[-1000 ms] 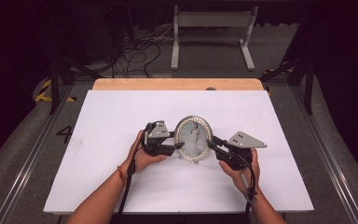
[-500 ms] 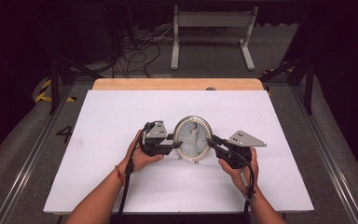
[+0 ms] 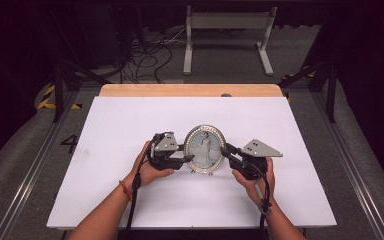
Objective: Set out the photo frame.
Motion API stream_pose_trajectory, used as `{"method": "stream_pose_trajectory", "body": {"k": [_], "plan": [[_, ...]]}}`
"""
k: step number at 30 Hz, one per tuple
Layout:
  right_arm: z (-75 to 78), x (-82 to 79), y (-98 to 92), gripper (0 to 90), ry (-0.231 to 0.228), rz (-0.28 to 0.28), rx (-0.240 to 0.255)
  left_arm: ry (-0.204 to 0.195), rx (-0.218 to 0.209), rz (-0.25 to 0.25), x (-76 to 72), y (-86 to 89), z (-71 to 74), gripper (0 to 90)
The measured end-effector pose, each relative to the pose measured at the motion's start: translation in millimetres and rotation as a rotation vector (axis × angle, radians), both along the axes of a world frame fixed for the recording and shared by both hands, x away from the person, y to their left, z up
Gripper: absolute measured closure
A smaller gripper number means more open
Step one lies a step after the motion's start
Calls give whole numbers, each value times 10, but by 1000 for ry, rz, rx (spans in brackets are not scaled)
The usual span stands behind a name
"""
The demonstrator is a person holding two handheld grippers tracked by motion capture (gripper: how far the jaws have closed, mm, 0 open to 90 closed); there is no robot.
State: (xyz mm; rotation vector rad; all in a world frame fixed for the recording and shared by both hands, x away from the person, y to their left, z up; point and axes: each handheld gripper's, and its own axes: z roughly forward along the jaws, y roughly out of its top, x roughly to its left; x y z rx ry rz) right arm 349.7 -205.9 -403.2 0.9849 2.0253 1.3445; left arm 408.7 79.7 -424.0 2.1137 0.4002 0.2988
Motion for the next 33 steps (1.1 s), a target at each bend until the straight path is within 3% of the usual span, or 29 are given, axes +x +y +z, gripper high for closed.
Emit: {"method": "stream_pose_trajectory", "body": {"k": [5,10,18,33], "plan": [[12,-26,-35,755,8,14,-8,-18,-27,2,-22,55,47,587],[-5,-12,-17,755,14,14,-19,-33,6,4,-34,69,58,677],[-35,33,22,752,16,17,-17,-33,27,3,-58,78,64,679],[-33,58,30,746,10,17,-29,-30,9,23,-82,74,47,680]]}}
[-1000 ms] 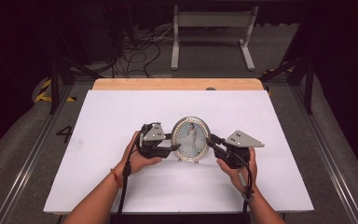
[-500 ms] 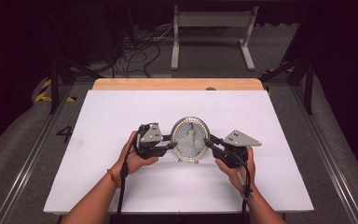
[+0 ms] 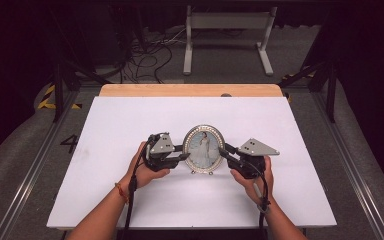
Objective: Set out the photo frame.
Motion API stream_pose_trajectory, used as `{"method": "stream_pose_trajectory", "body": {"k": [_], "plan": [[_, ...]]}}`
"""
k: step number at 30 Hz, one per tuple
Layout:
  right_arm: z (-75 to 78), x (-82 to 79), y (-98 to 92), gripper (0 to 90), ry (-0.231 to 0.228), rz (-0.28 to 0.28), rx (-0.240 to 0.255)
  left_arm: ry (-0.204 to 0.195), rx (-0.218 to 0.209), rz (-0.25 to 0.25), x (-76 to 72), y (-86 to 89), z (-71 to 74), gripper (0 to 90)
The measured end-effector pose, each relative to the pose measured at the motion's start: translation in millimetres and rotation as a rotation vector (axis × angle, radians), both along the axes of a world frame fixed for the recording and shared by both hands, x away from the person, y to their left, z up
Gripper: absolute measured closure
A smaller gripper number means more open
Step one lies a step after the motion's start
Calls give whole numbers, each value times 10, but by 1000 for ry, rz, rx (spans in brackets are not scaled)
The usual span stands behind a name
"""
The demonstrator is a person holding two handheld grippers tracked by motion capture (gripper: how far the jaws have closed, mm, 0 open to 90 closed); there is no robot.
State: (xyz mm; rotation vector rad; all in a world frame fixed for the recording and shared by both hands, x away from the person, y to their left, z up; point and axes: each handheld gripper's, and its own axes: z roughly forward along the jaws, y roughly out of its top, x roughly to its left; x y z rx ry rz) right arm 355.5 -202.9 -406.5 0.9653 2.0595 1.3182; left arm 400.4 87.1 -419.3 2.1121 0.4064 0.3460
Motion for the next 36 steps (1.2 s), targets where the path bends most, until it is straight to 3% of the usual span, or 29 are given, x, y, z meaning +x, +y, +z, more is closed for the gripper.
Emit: {"method": "stream_pose_trajectory", "body": {"k": [8,16,18,22,30,36], "plan": [[4,-9,14,732,-4,0,-26,-9,7,0,-1,-8,5,678],[42,-35,9,712,4,15,-70,-51,33,21,-43,31,65,640],[45,-27,-5,710,9,24,-76,-38,3,15,-43,57,72,618],[35,-46,-37,702,10,32,-108,-49,14,32,-70,88,81,585],[38,-130,-131,603,23,74,-110,-100,42,85,-208,338,124,466],[44,-156,-212,542,17,50,-112,-101,57,131,-267,509,84,374]]}}
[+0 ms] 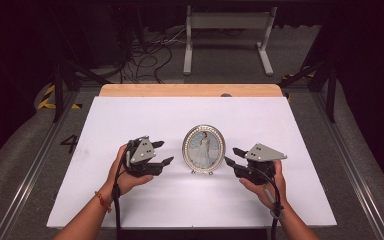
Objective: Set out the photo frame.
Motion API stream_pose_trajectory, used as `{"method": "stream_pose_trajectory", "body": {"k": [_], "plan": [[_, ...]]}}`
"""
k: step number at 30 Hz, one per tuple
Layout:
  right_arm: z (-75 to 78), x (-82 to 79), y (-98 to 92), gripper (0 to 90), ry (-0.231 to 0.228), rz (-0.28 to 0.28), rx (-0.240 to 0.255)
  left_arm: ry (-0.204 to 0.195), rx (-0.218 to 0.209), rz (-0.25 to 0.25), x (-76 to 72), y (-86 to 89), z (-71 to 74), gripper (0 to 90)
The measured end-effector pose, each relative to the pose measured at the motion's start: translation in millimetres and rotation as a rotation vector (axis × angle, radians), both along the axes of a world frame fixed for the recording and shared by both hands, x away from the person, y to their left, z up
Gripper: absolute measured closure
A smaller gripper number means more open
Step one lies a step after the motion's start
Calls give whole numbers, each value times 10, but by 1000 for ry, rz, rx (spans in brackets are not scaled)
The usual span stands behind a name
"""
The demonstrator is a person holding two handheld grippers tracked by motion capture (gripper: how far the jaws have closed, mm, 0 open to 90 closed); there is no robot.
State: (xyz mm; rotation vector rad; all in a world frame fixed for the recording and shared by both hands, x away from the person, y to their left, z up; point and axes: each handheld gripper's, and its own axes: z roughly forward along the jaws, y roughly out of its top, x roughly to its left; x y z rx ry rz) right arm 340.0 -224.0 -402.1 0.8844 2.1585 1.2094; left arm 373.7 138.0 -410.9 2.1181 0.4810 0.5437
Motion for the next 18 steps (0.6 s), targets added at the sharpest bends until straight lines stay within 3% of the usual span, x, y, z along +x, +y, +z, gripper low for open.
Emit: {"method": "stream_pose_trajectory", "body": {"k": [3,6,15,18], "plan": [[-17,-18,-47,468,-6,13,13,9,8,33,-37,83,-46,305],[-35,-33,-64,398,-20,9,-16,20,-9,45,-62,150,-53,232],[-85,-63,-150,261,-24,-48,-43,-5,-4,46,-222,303,-85,150],[-106,-85,-184,230,-25,-33,-42,-3,-14,62,-258,360,-110,144]]}}
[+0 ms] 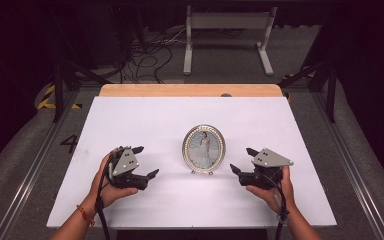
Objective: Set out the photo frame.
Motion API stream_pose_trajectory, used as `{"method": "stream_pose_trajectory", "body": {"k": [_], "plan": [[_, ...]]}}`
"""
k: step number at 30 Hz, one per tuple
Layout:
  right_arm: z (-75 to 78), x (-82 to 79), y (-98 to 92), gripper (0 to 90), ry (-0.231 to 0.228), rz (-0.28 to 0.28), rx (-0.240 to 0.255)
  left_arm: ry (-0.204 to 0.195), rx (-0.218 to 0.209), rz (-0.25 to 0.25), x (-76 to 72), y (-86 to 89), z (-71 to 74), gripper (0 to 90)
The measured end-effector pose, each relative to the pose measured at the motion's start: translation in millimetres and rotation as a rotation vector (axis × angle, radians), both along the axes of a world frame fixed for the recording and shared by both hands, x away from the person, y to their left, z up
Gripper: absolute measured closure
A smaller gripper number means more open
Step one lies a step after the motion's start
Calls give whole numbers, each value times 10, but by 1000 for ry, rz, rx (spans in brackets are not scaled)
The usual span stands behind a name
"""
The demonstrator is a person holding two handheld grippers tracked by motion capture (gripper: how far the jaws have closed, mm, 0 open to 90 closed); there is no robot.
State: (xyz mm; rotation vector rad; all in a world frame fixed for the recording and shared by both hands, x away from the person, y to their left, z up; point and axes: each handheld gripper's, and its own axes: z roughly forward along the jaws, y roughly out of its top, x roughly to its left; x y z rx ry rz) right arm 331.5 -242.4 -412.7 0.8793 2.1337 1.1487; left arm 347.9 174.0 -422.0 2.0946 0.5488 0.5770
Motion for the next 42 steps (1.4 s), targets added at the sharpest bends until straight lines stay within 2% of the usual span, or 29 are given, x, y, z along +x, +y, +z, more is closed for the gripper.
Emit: {"method": "stream_pose_trajectory", "body": {"k": [2,3,7,16,21,29,32,40,42], "plan": [[-4,-10,-15,227,1,7,6,5,6,8,-13,27,-13,131],[-21,-39,-62,194,-3,-5,0,7,14,15,-35,66,-39,120],[-41,-66,-134,177,-1,-18,11,14,23,14,-74,137,-78,89],[-152,-146,-304,170,1,-55,-40,23,36,65,-168,393,-202,77],[-199,-184,-381,170,6,-66,-38,22,31,82,-202,517,-250,77],[-259,-258,-522,170,8,-87,-27,31,-23,134,-298,735,-277,77],[-276,-298,-569,173,2,-97,-38,32,-50,156,-342,821,-292,78],[-363,-395,-723,173,12,-139,-43,56,-73,198,-370,975,-372,87],[-380,-406,-777,173,19,-153,-22,59,-80,207,-362,996,-380,87]]}}
